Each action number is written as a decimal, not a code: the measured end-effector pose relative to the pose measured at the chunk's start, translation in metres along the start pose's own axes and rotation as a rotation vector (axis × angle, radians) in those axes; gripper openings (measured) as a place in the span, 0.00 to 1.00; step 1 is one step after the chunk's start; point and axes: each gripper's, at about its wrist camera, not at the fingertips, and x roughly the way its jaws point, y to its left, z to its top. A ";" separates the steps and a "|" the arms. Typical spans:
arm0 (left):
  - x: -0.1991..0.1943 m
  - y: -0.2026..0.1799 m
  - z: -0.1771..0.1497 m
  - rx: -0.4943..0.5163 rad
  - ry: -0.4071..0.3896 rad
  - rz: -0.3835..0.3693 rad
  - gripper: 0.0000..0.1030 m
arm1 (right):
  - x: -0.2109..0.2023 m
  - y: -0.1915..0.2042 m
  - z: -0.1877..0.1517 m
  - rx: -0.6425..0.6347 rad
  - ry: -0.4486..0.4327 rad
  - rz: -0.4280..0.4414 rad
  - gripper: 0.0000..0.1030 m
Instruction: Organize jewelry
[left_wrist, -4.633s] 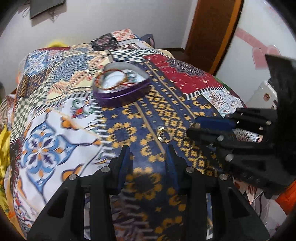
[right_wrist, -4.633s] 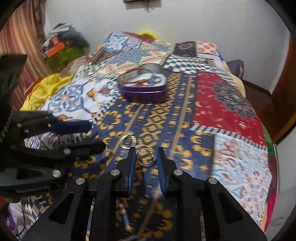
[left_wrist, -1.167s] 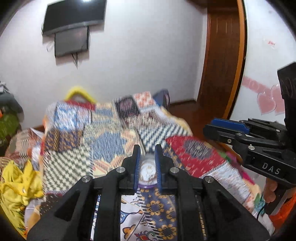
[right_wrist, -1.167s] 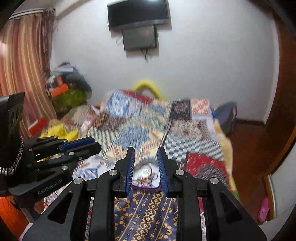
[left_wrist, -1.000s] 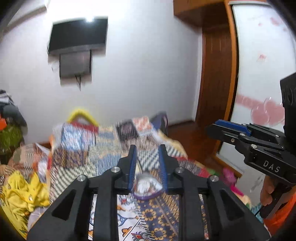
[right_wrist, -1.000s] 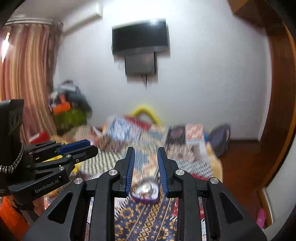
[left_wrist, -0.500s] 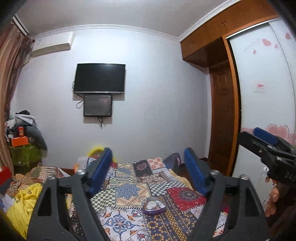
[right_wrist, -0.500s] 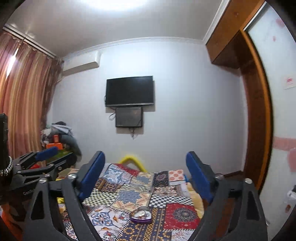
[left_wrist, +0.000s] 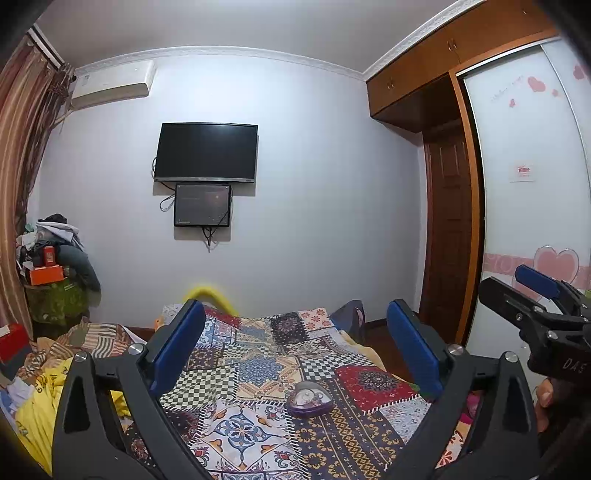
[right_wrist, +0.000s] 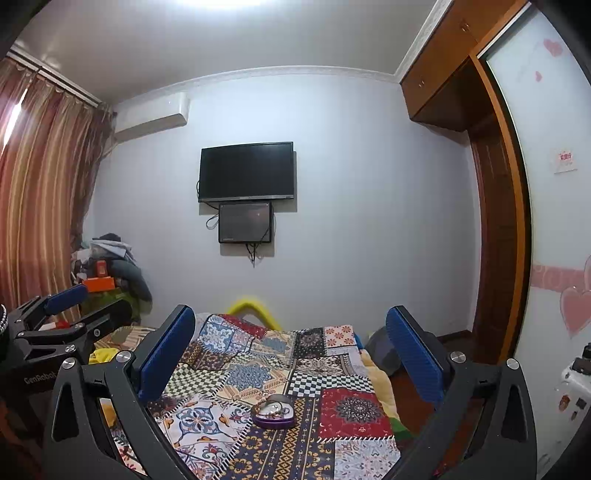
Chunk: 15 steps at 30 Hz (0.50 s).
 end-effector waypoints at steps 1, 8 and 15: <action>-0.001 0.000 0.000 -0.001 0.002 -0.001 0.96 | 0.000 0.001 0.000 -0.001 0.002 0.000 1.00; 0.002 0.000 -0.005 -0.002 0.018 0.005 0.97 | -0.004 -0.001 -0.003 -0.004 0.015 -0.003 1.00; 0.003 -0.002 -0.008 0.001 0.026 0.011 0.97 | -0.006 -0.004 -0.008 -0.010 0.020 -0.012 1.00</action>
